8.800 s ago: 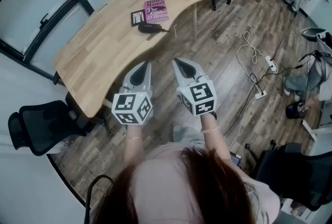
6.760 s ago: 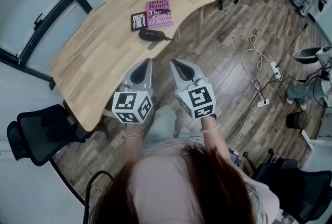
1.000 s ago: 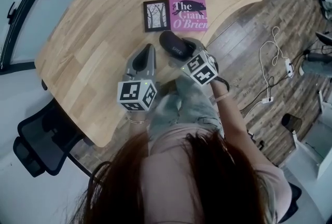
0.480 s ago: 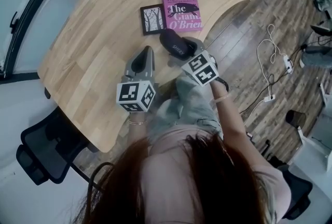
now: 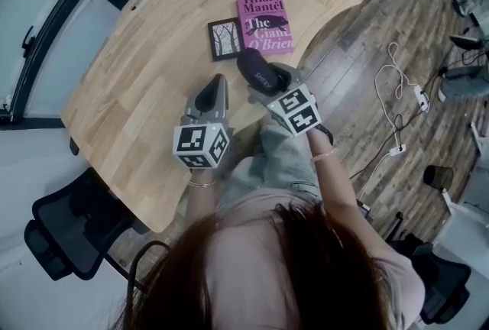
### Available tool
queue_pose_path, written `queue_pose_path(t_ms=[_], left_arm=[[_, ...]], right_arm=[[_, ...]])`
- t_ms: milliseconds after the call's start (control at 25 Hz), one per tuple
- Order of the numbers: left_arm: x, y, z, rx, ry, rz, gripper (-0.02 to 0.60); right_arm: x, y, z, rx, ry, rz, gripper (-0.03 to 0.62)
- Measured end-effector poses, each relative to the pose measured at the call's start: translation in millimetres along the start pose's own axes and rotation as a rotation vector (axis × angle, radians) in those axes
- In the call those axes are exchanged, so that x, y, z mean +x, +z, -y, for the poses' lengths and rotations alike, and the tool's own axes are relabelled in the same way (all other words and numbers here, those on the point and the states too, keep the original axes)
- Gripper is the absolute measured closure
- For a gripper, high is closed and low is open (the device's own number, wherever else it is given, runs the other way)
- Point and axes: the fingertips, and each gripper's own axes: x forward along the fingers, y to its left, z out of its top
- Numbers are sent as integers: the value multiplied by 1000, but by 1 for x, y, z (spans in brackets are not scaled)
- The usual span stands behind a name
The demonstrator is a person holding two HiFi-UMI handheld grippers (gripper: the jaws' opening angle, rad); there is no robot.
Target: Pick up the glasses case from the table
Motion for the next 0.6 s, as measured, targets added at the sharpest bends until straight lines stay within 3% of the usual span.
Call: queue_pose_path(t_ms=[600], left_arm=[[-12, 8, 15, 42, -18, 14, 572]], right_arm=[[-37, 30, -8, 43, -67, 104, 256]])
